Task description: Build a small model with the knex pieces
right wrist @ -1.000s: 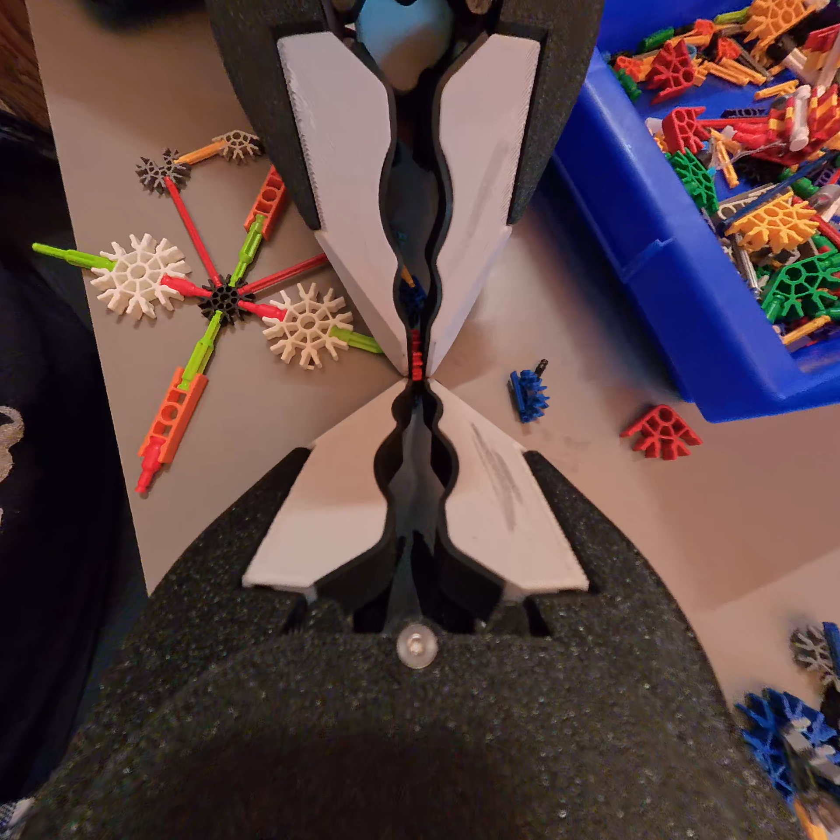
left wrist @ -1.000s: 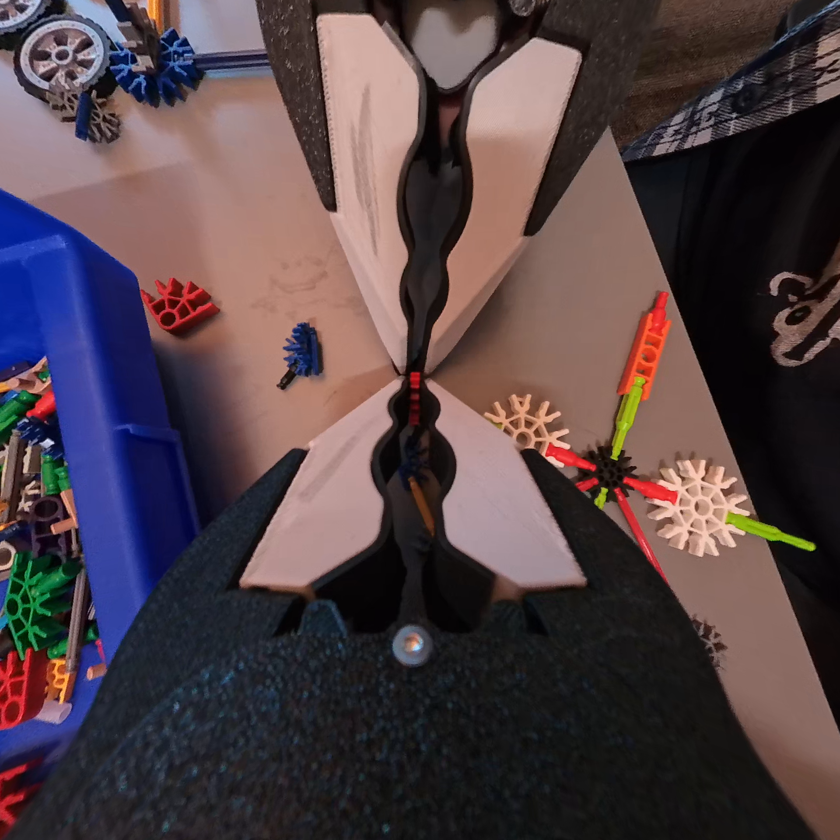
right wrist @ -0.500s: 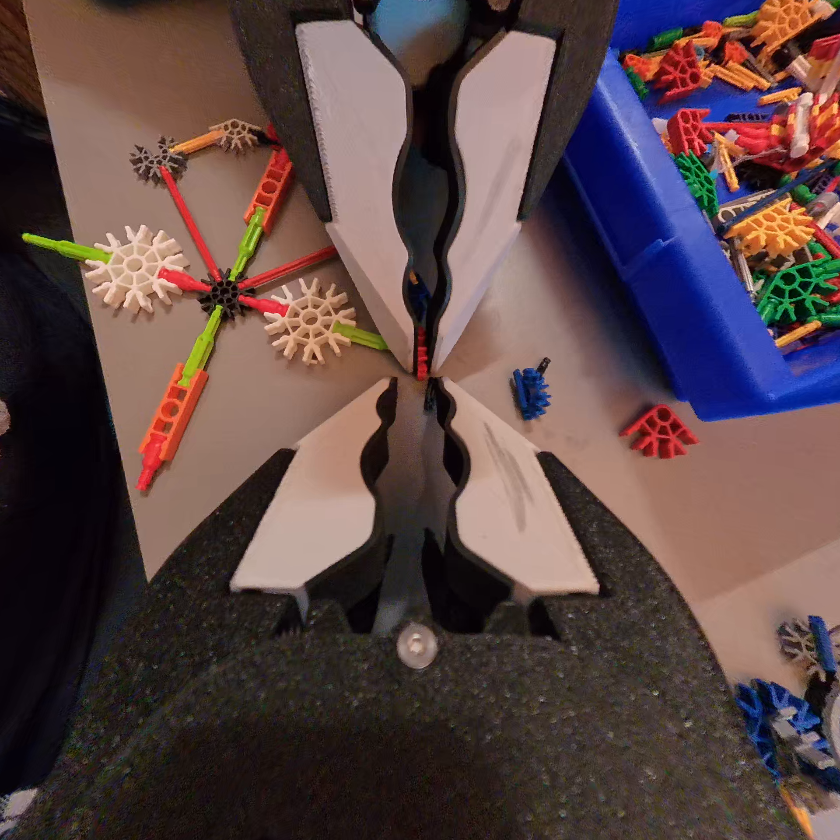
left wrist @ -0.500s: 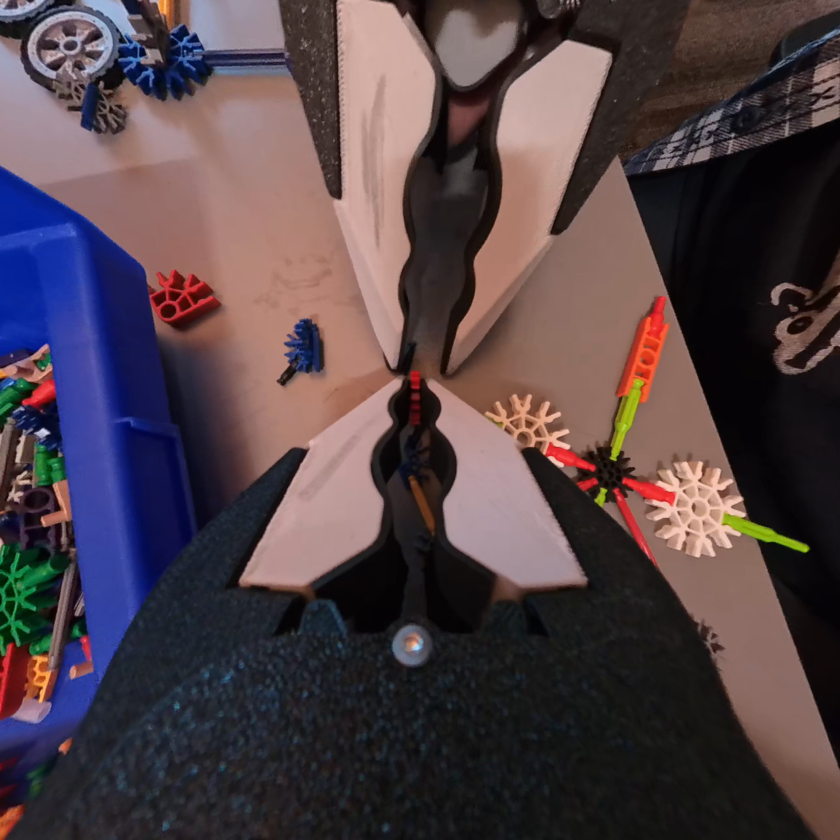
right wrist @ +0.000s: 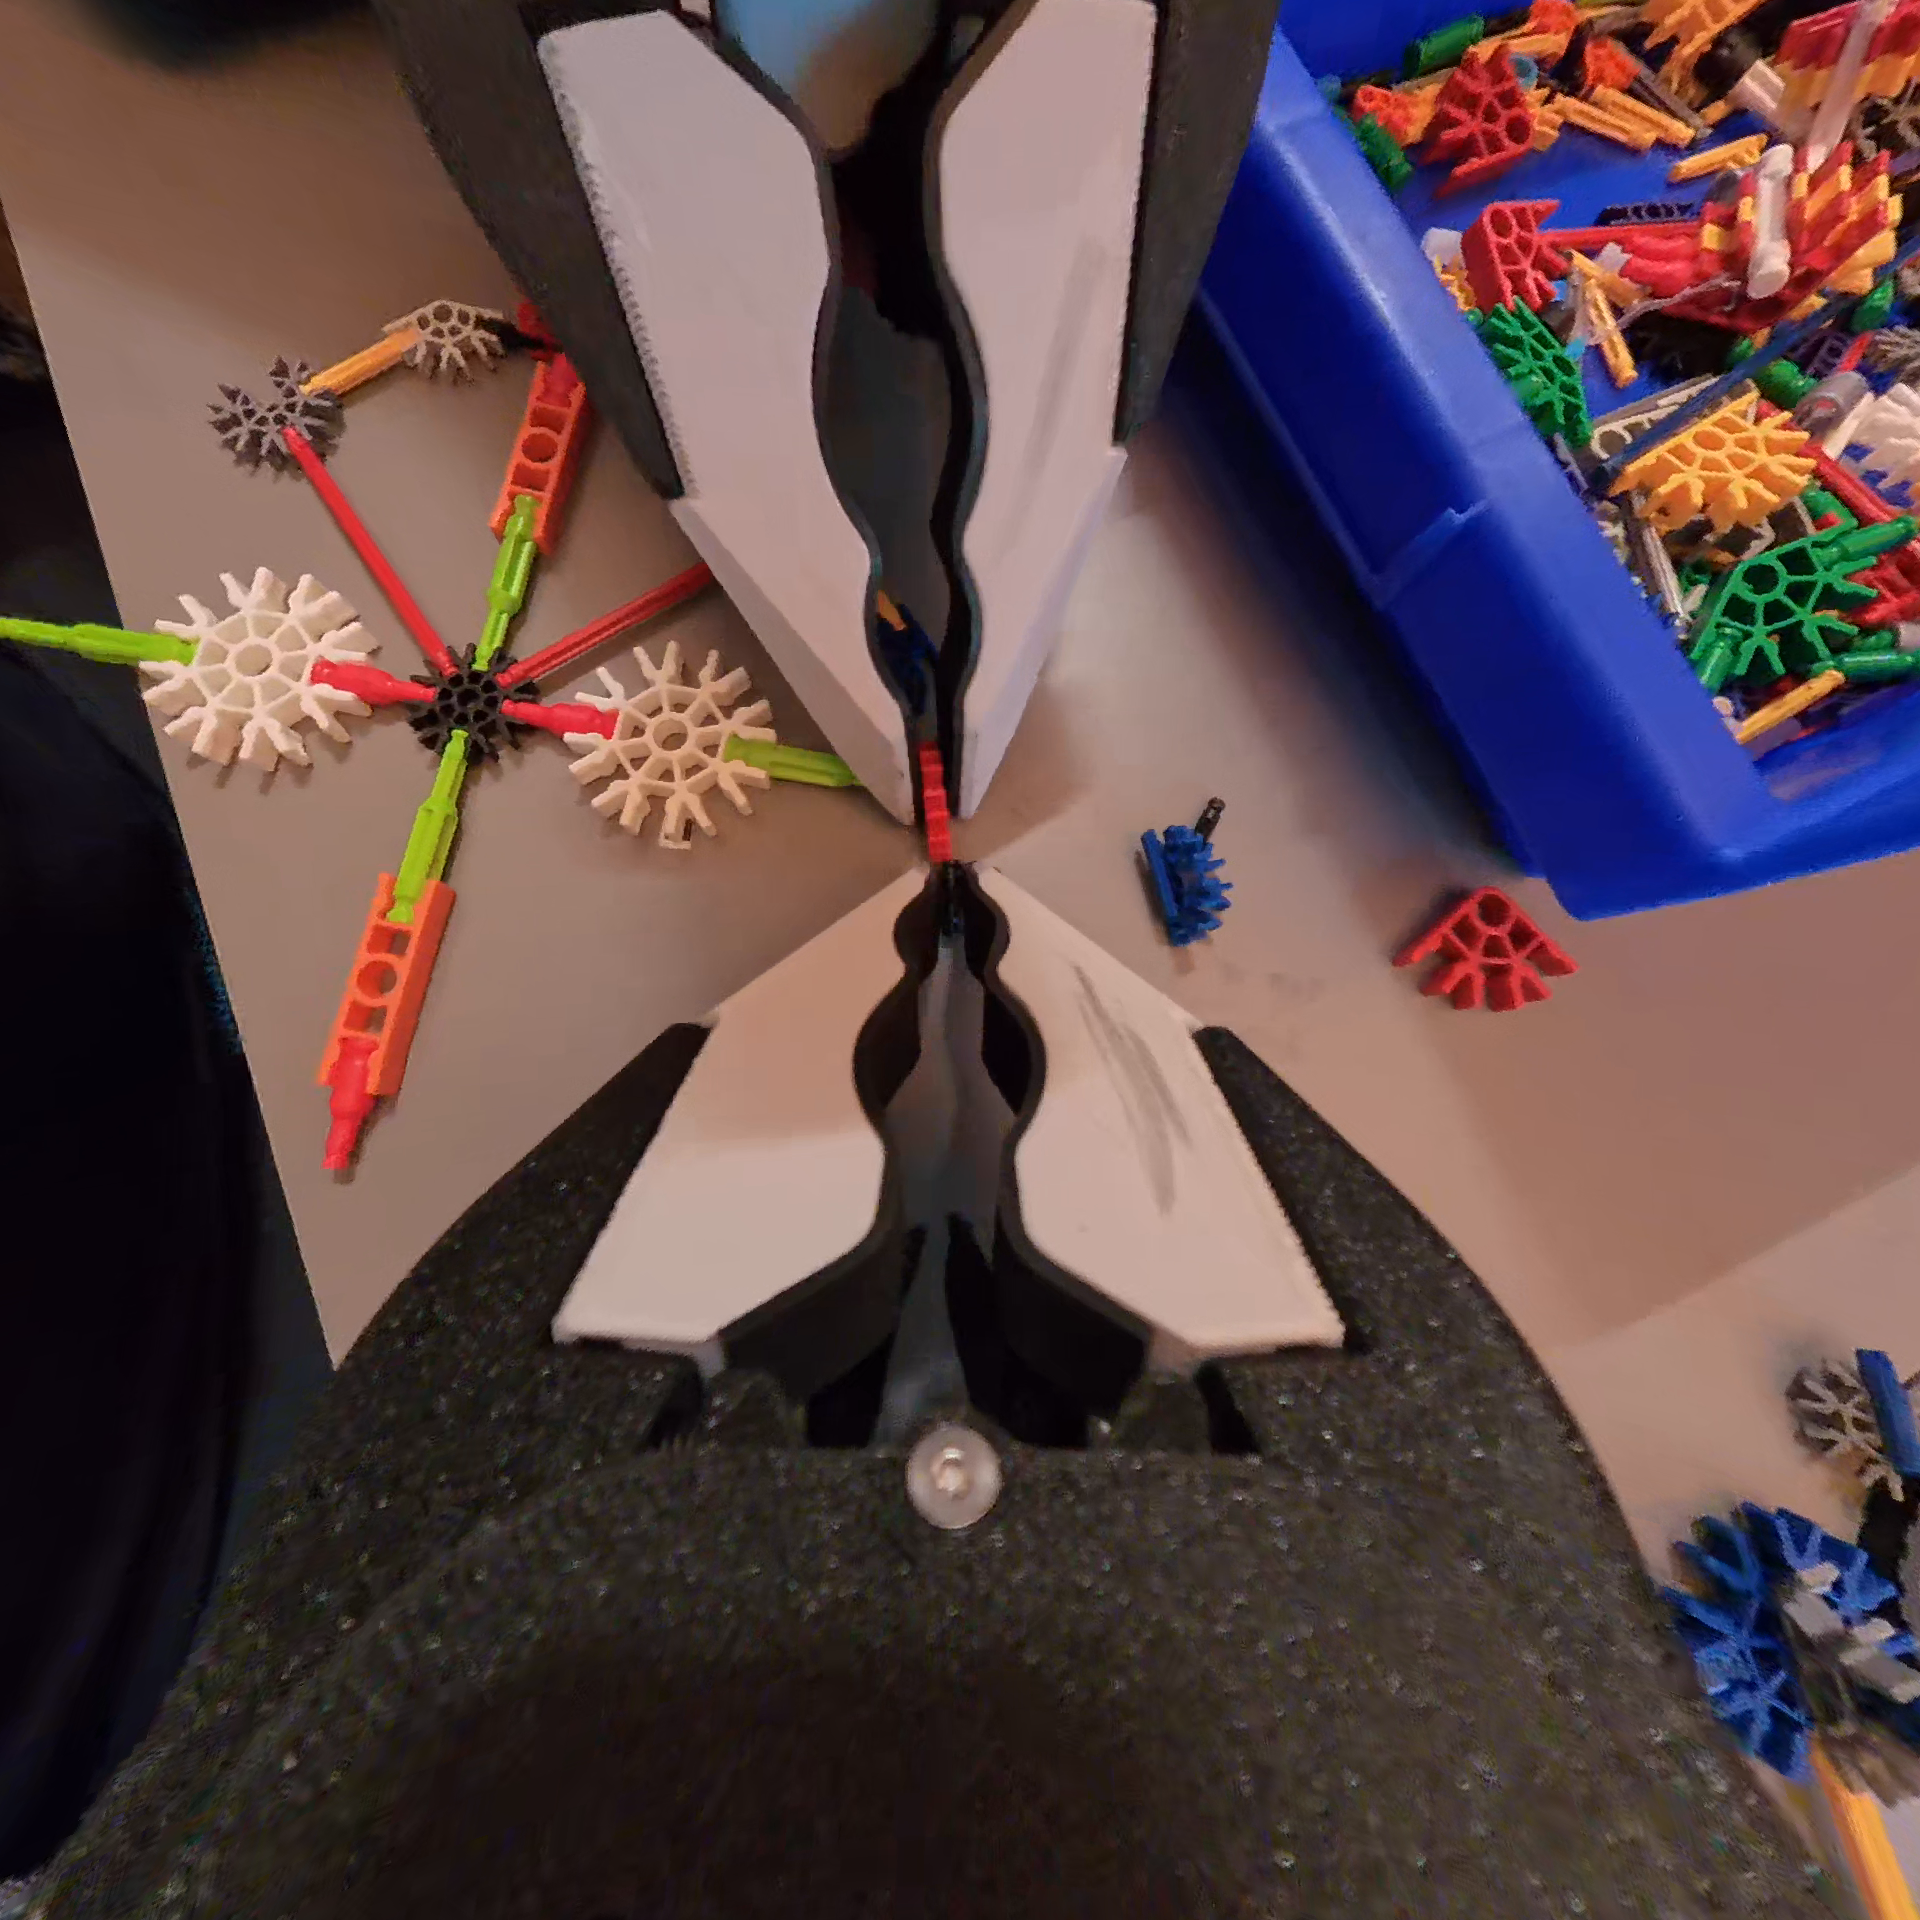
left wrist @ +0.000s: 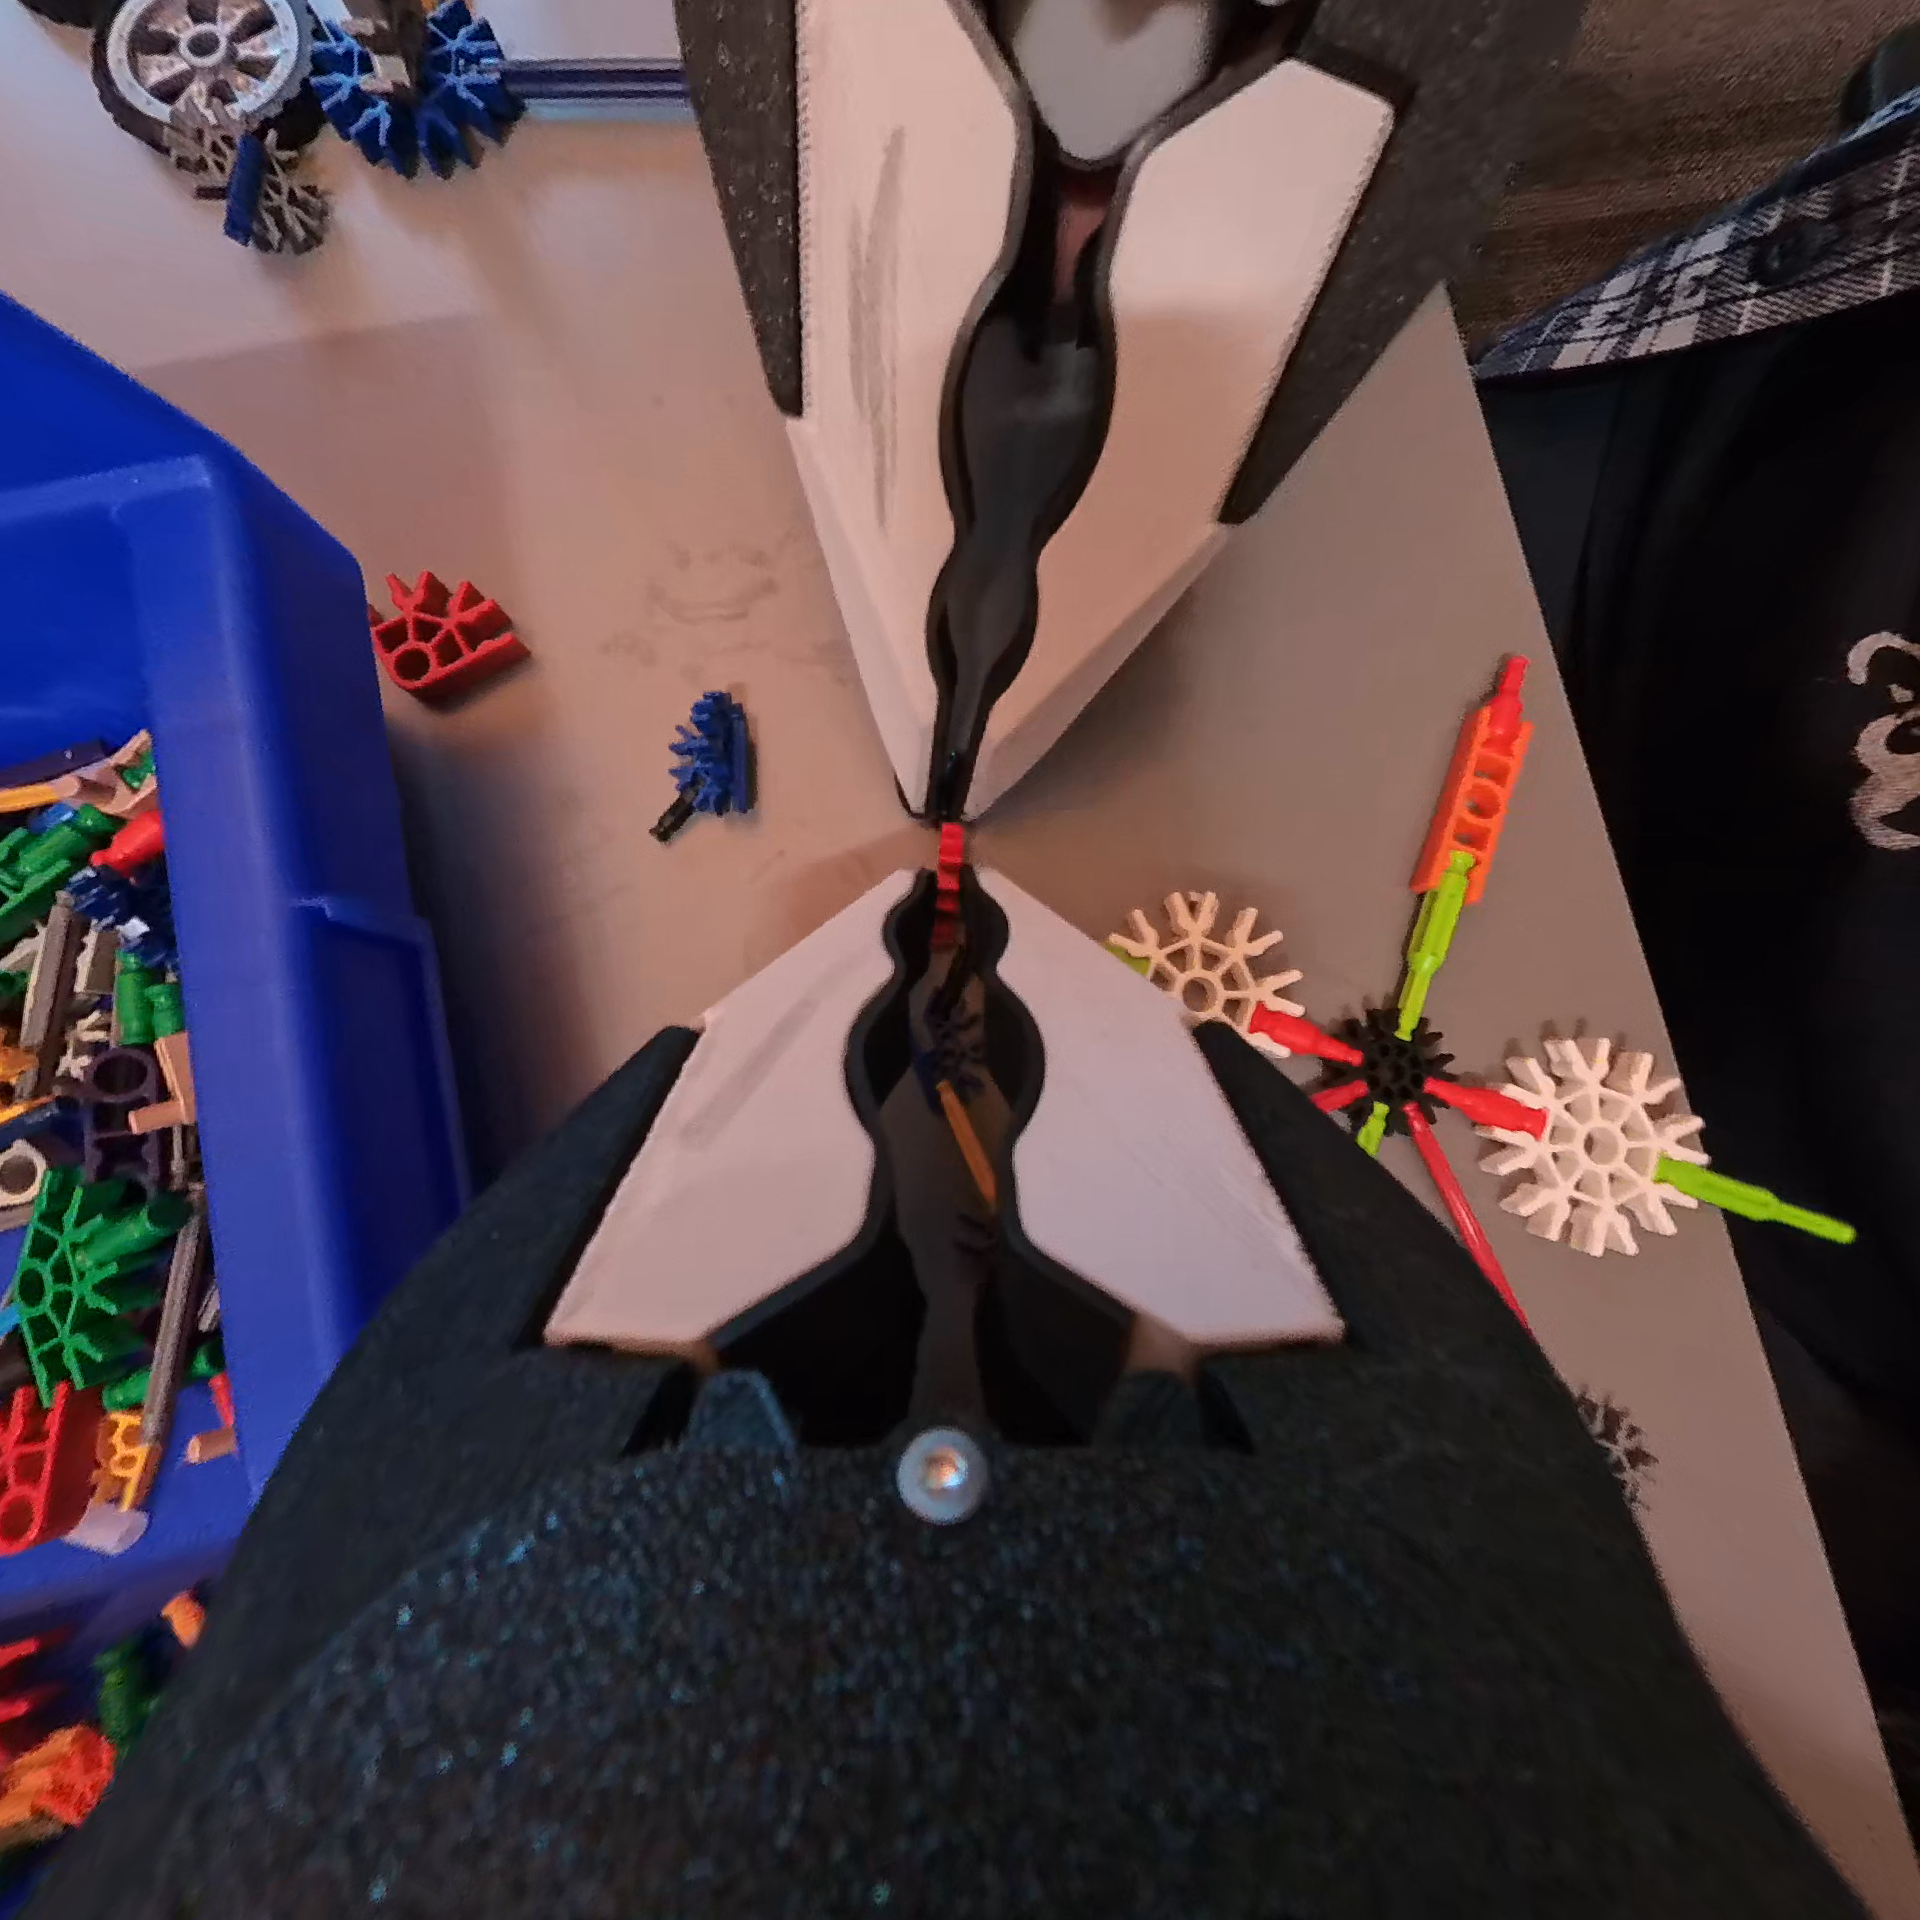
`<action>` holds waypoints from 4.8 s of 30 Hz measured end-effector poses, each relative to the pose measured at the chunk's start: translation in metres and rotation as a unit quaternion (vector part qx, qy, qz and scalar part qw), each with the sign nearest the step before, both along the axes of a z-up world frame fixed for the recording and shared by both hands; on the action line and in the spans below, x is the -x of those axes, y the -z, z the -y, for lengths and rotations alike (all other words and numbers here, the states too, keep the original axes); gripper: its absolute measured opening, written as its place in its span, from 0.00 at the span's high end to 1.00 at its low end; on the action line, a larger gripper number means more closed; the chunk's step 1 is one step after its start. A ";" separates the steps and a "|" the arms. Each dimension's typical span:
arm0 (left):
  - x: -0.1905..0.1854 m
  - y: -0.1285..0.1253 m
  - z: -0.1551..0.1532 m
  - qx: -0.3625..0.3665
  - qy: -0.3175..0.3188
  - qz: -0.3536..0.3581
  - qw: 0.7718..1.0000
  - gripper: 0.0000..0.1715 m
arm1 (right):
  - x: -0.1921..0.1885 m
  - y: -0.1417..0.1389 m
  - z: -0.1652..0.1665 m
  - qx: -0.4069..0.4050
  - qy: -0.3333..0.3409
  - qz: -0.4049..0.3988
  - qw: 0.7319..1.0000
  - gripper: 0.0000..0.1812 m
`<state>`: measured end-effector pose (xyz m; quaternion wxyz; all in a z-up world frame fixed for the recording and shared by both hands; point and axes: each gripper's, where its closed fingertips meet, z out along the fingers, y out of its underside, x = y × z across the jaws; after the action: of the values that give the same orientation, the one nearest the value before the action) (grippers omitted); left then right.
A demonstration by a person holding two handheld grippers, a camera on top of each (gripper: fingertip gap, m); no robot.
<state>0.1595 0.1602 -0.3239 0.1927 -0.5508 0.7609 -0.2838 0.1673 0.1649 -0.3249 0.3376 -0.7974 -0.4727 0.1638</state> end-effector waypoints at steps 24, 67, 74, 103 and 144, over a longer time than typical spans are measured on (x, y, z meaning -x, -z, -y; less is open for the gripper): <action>0.000 0.000 0.000 0.003 0.021 0.002 1.000 0.99 | 0.000 0.000 0.005 -0.015 -0.003 0.014 1.000 0.99; -0.001 0.000 0.002 0.012 0.019 0.000 1.000 0.99 | 0.002 -0.002 0.004 -0.045 0.058 0.031 0.997 0.99; -0.001 -0.001 0.002 0.012 0.019 -0.001 1.000 0.99 | 0.001 -0.002 0.003 -0.050 0.076 0.049 0.995 0.99; -0.001 -0.001 0.003 0.025 0.026 0.013 0.999 0.99 | 0.005 0.000 0.002 -0.029 -0.033 0.031 0.999 0.97; 0.007 -0.009 0.003 0.022 0.025 0.001 0.999 0.84 | -0.003 0.000 0.006 -0.023 -0.003 0.046 0.999 0.98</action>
<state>0.1529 0.1576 -0.3152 0.1741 -0.5350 0.7678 -0.3063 0.1704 0.1588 -0.3245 0.3332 -0.7949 -0.4933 0.1172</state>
